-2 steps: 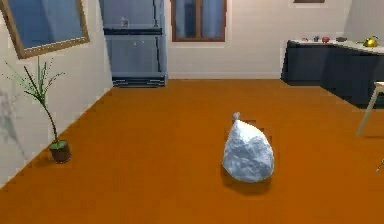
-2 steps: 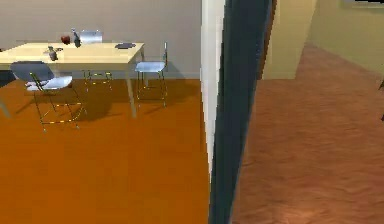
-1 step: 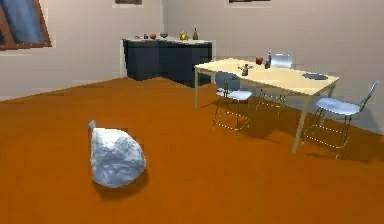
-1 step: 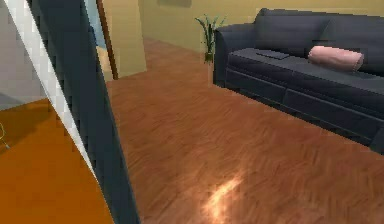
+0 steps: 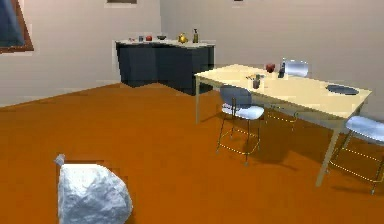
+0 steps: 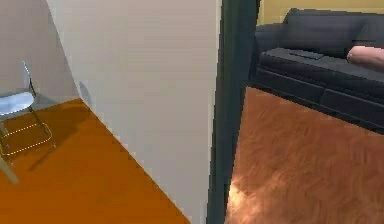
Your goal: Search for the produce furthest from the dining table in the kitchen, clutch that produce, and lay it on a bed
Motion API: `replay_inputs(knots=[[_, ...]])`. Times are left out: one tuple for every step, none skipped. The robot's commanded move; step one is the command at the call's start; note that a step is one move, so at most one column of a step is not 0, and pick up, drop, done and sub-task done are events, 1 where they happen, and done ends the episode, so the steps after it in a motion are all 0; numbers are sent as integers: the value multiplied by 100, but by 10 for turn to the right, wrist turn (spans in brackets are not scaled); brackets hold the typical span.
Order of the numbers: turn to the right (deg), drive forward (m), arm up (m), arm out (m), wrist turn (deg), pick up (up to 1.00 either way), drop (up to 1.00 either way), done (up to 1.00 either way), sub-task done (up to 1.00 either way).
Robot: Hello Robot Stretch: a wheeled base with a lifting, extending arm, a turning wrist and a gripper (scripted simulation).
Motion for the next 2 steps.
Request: replay_inputs(knots=[[450,0,0,0,0,0,0,0,0],[30,0,0,0,0,0,0,0,0]])
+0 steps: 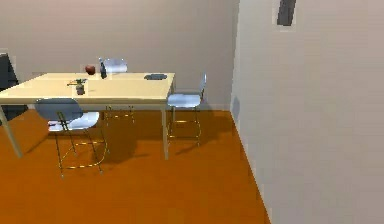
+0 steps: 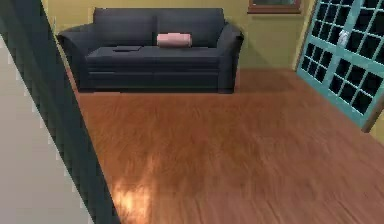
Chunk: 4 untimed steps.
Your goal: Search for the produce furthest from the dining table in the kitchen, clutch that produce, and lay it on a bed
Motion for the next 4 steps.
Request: replay_inputs(knots=[[-450,0,0,0,0,0,0,0,0],[-450,0,0,0,0,0,0,0,0],[-420,0,0,0,0,0,0,0,0],[0,20,0,0,0,0,0,0,0]])
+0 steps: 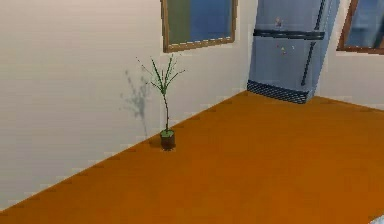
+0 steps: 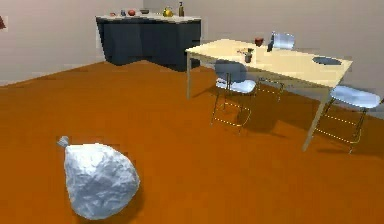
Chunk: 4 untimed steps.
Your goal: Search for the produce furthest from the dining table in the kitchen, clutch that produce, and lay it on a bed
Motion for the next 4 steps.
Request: replay_inputs(knots=[[450,0,0,0,0,0,0,0,0],[450,0,0,0,0,0,0,0,0],[450,0,0,0,0,0,0,0,0],[30,0,0,0,0,0,0,0,0]])
